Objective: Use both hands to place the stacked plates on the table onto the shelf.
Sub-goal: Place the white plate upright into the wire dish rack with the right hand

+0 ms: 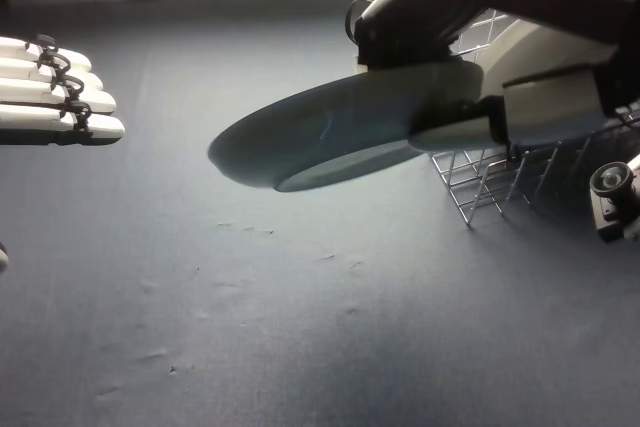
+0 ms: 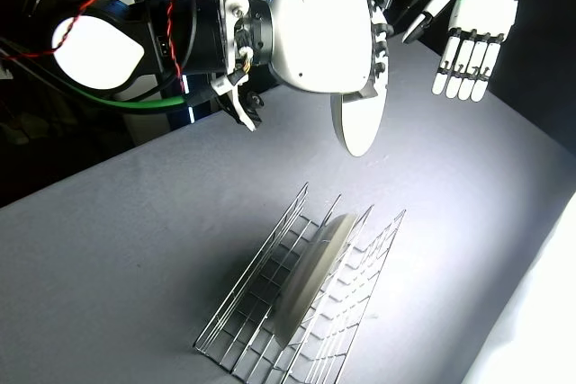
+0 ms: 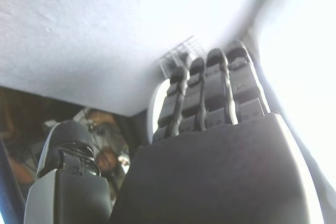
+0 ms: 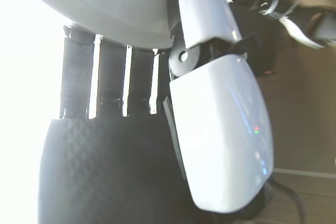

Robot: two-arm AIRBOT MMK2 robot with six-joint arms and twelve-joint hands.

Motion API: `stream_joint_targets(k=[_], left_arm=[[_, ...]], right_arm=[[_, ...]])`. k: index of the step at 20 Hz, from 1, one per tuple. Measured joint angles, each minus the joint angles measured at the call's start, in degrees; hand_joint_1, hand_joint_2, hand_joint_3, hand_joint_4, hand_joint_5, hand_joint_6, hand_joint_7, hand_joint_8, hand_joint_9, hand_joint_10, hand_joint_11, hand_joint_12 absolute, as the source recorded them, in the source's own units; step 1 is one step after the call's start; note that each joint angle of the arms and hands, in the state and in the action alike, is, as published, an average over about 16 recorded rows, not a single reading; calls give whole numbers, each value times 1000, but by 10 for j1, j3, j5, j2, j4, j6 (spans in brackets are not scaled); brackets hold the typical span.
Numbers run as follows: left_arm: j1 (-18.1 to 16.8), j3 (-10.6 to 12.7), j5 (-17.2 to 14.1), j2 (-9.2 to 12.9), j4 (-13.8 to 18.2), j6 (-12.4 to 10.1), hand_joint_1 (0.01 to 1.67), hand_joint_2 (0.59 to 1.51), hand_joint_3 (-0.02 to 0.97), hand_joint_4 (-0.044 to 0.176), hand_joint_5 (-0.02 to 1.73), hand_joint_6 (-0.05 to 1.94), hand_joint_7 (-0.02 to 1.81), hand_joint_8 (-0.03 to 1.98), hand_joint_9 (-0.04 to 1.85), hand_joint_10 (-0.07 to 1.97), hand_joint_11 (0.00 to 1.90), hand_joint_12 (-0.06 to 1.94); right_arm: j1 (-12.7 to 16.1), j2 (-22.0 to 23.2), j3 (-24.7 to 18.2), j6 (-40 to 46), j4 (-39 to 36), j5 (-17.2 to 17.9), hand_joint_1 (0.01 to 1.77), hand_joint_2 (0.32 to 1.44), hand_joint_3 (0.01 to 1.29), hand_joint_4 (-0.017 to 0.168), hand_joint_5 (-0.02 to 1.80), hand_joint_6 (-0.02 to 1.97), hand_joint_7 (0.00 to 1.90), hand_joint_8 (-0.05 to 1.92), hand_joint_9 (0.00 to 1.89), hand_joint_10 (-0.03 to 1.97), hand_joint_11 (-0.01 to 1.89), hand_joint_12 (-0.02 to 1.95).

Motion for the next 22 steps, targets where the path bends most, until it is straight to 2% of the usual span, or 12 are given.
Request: stream_joint_targets(k=[9, 14, 22], left_arm=[[-25, -3, -3, -2, 37, -27, 15, 1109, 16, 2, 21, 11, 18, 1, 20, -1, 19, 13], [-31, -6, -5, -2, 45, -32, 15, 1109, 16, 2, 22, 12, 18, 2, 20, -1, 19, 13], [-33, -7, -6, -2, 46, -32, 15, 1110, 16, 2, 21, 12, 17, 1, 20, -1, 19, 13]], right_arm=[[25, 22, -15, 46, 52, -63, 1351, 1056, 14, -9, 826, 984, 967, 959, 996, 1203, 967, 1411], [23, 45, -25, 48, 55, -71, 1353, 1058, 14, -9, 826, 986, 965, 955, 993, 1200, 951, 1393], [3, 89, -36, 46, 52, -70, 1354, 1058, 14, -9, 838, 983, 976, 937, 991, 1185, 938, 1376]])
